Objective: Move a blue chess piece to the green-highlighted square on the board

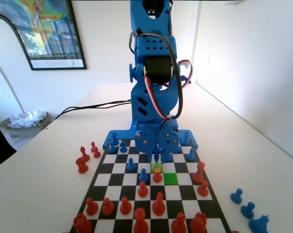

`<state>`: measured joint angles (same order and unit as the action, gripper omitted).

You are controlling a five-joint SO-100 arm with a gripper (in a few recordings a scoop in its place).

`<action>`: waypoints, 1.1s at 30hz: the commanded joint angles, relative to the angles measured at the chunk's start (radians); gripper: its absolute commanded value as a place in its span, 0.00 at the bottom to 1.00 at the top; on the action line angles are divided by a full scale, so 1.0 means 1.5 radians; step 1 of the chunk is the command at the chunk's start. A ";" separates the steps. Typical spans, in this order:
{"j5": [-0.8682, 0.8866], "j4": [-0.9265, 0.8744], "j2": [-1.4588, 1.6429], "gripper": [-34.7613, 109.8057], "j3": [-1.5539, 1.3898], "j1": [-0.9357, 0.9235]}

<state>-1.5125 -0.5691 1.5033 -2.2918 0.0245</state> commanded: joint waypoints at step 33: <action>0.117 -0.152 -0.088 0.25 0.252 0.060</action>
<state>-1.3162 -0.8191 1.3499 -1.9497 0.1058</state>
